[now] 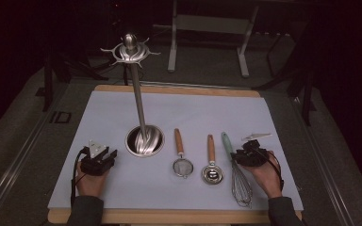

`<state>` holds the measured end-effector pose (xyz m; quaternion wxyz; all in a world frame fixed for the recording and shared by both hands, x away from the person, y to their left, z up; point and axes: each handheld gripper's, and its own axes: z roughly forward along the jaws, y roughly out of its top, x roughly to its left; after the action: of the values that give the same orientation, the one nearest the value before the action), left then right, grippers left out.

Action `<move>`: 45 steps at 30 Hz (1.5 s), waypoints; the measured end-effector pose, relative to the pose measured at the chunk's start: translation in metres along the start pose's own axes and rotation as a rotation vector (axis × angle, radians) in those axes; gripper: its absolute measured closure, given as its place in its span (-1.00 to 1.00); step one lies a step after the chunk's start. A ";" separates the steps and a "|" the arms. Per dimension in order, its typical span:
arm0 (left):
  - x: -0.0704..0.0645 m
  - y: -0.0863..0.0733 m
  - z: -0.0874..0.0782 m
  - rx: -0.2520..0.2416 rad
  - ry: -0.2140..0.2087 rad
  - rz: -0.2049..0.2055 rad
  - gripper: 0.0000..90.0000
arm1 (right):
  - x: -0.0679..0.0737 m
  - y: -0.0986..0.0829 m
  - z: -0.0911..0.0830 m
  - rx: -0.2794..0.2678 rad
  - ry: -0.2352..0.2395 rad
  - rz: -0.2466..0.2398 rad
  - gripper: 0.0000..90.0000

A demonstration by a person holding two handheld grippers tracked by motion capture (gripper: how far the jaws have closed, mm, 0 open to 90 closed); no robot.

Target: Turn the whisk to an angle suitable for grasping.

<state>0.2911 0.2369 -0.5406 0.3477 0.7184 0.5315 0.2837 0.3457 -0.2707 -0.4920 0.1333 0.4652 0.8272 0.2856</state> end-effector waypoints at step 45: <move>0.000 0.000 -0.001 -0.007 0.013 -0.010 0.39 | -0.018 0.036 0.034 0.327 0.066 0.080 0.53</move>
<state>0.2906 0.2372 -0.5405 0.3479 0.7128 0.5363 0.2886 0.3968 -0.2589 -0.4986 0.0173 0.5037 0.8473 0.1676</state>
